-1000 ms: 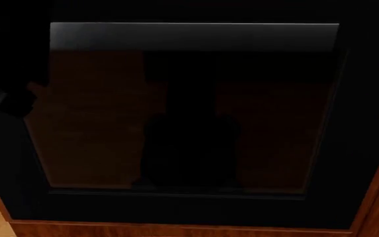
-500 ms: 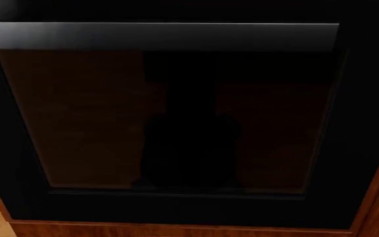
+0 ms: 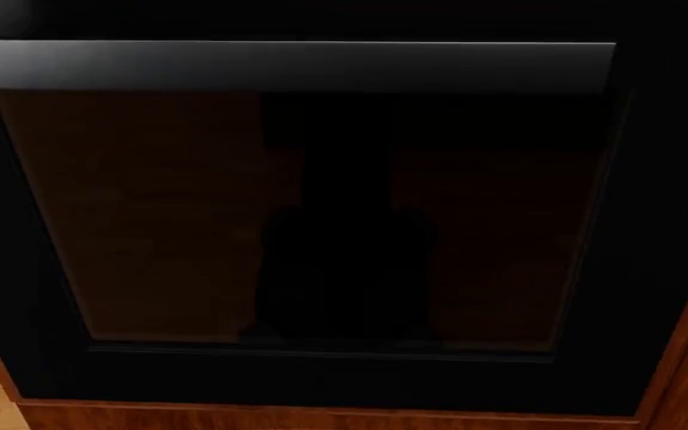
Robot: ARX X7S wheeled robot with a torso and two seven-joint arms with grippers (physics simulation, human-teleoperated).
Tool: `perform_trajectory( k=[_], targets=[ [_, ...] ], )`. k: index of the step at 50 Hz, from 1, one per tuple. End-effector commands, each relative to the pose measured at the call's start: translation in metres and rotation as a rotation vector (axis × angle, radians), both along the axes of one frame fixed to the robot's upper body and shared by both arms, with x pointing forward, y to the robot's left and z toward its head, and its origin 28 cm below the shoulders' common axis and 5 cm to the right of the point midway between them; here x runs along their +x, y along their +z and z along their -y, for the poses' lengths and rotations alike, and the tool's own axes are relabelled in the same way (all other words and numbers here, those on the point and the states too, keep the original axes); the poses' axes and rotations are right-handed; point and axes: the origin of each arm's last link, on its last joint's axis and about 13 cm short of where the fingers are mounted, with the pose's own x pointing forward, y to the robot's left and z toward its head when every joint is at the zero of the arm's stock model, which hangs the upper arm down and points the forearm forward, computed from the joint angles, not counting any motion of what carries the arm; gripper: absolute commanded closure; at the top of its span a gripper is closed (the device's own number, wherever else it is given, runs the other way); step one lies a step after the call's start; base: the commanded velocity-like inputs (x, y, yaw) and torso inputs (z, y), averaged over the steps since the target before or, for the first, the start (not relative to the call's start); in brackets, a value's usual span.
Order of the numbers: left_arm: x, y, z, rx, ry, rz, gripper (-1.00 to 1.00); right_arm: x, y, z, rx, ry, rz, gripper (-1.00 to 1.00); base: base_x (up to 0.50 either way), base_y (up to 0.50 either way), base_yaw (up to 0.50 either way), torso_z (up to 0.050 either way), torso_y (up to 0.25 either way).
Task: Pick the eggplant from the counter and place it in the microwave.
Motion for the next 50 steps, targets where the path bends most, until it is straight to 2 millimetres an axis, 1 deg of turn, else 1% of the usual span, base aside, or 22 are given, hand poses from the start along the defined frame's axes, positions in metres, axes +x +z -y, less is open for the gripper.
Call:
perform_trajectory(
  k=[1,10,15,21,27,29,33,38,43,50],
  targets=[
    [0.003,0.036,0.011,-0.056,0.002,0.005,1.00,0.000,0.002,-0.001,-0.004,0.004,0.000,-1.00,0.00,0.00,0.00,0.000,0.000],
    [-0.003,0.071,0.016,-0.078,0.025,0.025,1.00,-0.003,0.002,-0.001,-0.004,0.006,0.001,-1.00,0.00,0.00,0.00,0.000,0.000],
    [-0.005,0.081,0.019,-0.067,0.033,0.038,1.00,-0.003,0.002,-0.001,-0.003,0.008,0.002,-1.00,0.00,0.00,0.00,0.000,0.000],
    [-0.003,0.091,0.023,-0.041,0.046,0.048,1.00,-0.002,0.001,-0.001,-0.001,0.010,0.003,-1.00,0.00,0.00,0.00,0.000,0.000],
    [0.006,0.107,0.024,-0.027,0.087,0.055,1.00,0.001,0.000,-0.001,0.001,0.011,0.000,-1.00,0.00,0.00,0.00,0.000,0.002],
    [0.008,0.117,0.025,-0.030,0.096,0.050,1.00,0.001,-0.001,0.000,0.003,0.011,0.001,-1.00,0.00,0.00,0.00,0.000,0.000],
    [0.011,0.124,0.029,-0.007,0.107,0.057,1.00,0.001,-0.002,0.001,0.007,0.010,0.002,-1.00,0.00,0.00,0.00,0.000,0.000],
    [0.005,0.138,0.027,-0.011,0.132,0.078,1.00,0.001,-0.005,0.002,0.011,0.009,-0.003,-1.00,0.00,0.00,0.00,0.000,0.000],
    [-0.001,0.145,0.025,-0.016,0.154,0.099,1.00,0.000,-0.006,0.003,0.014,0.008,-0.004,-1.00,0.00,0.00,0.00,0.000,0.000],
    [-0.011,0.158,0.014,-0.048,0.202,0.136,1.00,0.001,-0.006,0.002,0.011,0.009,-0.007,-1.00,0.00,0.00,0.00,0.000,0.000]
  ],
)
